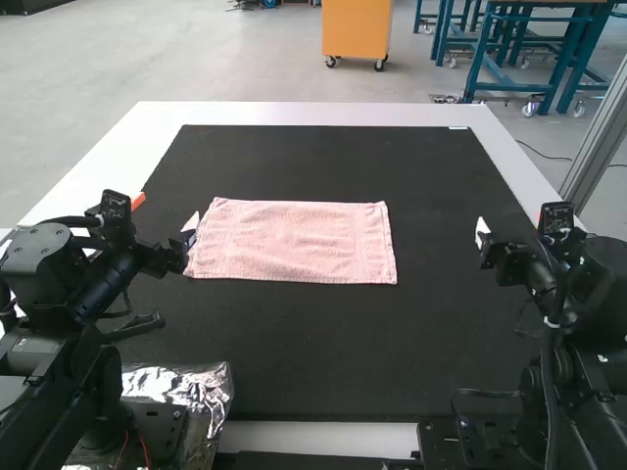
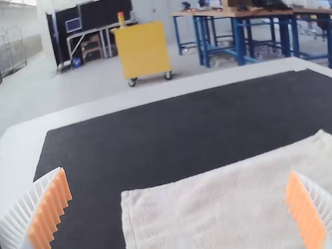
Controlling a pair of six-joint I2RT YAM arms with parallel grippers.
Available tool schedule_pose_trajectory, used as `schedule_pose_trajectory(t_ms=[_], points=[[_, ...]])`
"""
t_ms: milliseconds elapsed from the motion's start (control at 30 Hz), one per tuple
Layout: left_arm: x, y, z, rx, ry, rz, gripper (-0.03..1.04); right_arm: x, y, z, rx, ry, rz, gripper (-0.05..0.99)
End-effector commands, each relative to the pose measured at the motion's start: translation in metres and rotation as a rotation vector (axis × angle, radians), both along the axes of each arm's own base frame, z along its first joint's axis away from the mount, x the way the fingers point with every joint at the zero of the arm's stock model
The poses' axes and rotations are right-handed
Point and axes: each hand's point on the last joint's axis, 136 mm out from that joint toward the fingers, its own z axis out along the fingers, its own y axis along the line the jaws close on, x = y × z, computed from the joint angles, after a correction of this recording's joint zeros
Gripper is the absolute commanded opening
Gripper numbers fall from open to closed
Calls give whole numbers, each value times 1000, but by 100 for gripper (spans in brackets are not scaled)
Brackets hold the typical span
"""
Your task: Fold the towel.
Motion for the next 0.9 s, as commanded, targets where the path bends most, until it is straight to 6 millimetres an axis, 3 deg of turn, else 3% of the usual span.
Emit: schedule_pose_trajectory(t_ms=[0, 67, 133, 300, 500, 600, 700, 767, 867], points=[[0, 5, 8, 60, -51, 33, 96, -1, -3, 17, -79, -85, -18, 91], [0, 8, 15, 67, -83, 54, 96, -2, 6, 20, -273, -118, 21, 91], [-1, 11, 26, 81, -130, 76, 96, -2, 8, 23, -350, -141, 29, 91], [-7, 32, 60, 44, -261, 197, 96, -7, 3, 54, -249, -250, -6, 91], [-16, 35, 122, 17, -317, 215, 95, -9, -7, 125, -63, -289, -30, 91], [6, 39, 139, -37, -216, 229, 96, 17, -13, 147, 77, -194, -24, 91], [47, 47, 145, -56, -75, 266, 96, 55, -14, 151, 163, -51, -1, 91], [77, 56, 133, -50, 53, 315, 96, 83, -14, 136, 216, 83, 6, 91], [115, 71, 96, -19, 258, 383, 96, 122, -5, 93, 258, 310, 36, 91]])
